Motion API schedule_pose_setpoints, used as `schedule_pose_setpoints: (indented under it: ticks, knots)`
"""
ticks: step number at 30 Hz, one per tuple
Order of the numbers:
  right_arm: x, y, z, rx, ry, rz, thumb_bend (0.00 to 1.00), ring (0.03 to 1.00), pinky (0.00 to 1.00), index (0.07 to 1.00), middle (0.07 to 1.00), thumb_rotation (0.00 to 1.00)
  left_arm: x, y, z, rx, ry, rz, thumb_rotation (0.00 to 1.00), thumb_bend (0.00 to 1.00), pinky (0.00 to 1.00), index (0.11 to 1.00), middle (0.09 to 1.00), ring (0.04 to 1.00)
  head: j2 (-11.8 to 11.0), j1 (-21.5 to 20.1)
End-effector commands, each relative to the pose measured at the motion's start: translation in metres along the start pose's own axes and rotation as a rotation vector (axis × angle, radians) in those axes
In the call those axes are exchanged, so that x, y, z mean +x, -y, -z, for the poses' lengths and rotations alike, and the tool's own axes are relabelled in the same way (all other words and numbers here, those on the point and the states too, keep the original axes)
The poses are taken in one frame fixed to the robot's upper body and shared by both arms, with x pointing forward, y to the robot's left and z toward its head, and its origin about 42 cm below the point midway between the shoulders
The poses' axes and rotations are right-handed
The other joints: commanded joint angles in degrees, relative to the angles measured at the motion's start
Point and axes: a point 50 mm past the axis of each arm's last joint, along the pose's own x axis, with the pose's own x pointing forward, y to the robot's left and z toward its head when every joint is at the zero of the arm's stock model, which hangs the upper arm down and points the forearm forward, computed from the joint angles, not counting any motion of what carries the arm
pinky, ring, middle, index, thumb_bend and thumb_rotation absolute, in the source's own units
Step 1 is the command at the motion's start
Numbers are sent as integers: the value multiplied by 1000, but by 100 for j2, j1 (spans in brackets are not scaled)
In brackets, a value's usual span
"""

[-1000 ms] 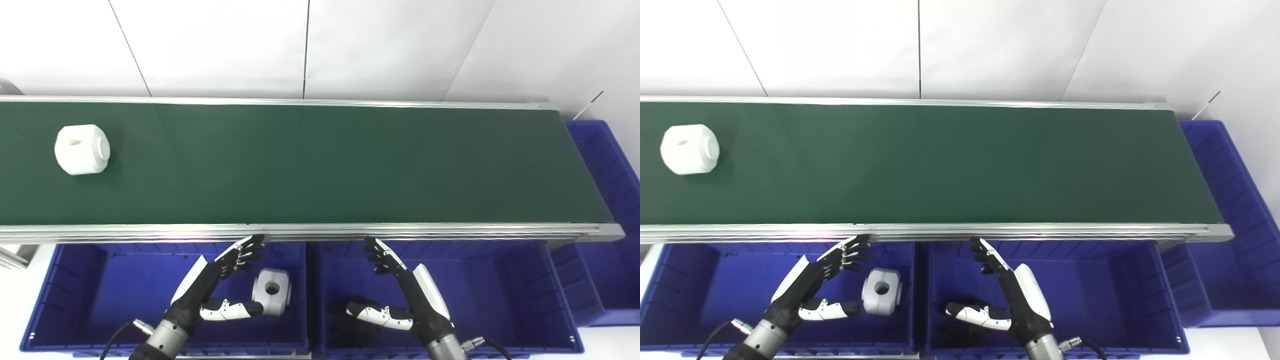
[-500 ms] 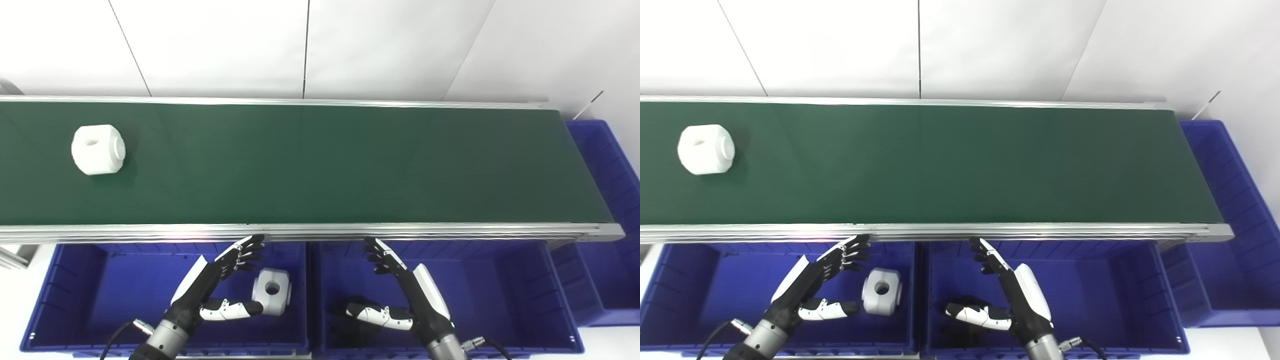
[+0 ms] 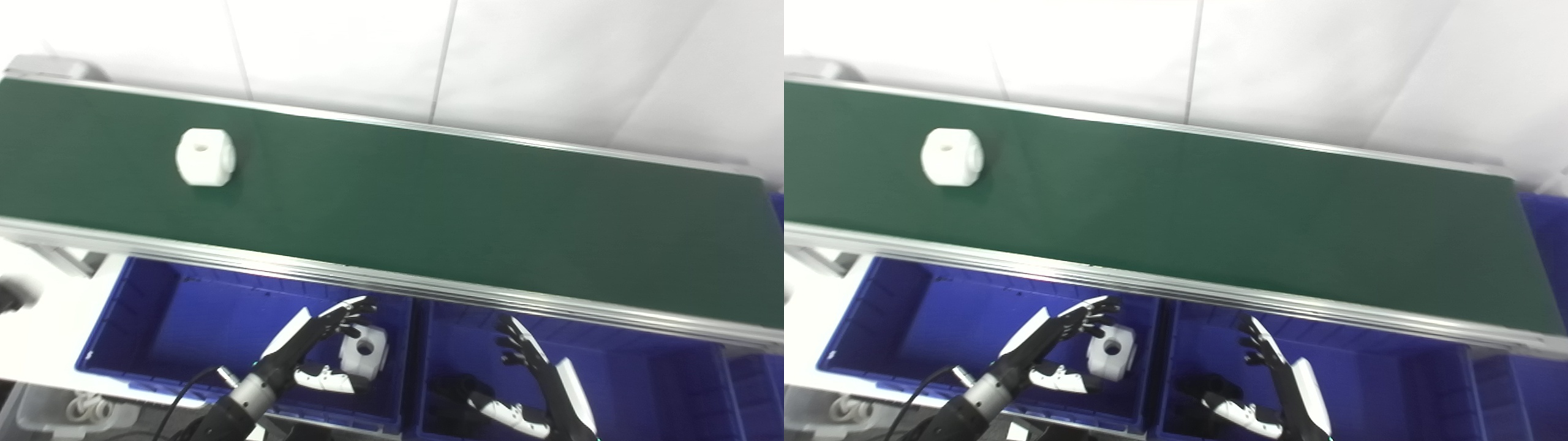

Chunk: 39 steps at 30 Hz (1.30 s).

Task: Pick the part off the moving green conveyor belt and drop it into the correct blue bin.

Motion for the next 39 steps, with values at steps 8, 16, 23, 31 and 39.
schedule_pose_setpoints:
  ticks: [8, 16, 23, 31, 39]
  knots:
    - [6, 0, 1, 7, 61, 22, 793, 790, 668, 909, 859, 469, 9, -3, -1, 29, 42, -22, 561, 868, 697, 864, 867, 799, -362, -98]
    - [10, -6, 3, -2, 61, 26, 805, 803, 690, 898, 858, 437, 8, -6, 4, 20, 25, -41, 540, 881, 677, 848, 855, 783, -602, -108]
    - [10, -11, 4, -1, 58, 24, 813, 793, 674, 898, 852, 436, 4, -9, 1, -44, 30, -122, 528, 887, 642, 849, 836, 739, -736, -144]
    - [10, -17, 2, -2, 61, 37, 819, 785, 662, 885, 849, 422, -4, -19, -22, -45, 108, -186, 535, 889, 600, 827, 812, 709, -775, -191]
    - [13, -18, 2, -4, 66, 43, 822, 790, 681, 885, 850, 418, -6, -35, -68, -59, 279, -209, 511, 919, 611, 808, 804, 727, -754, -176]
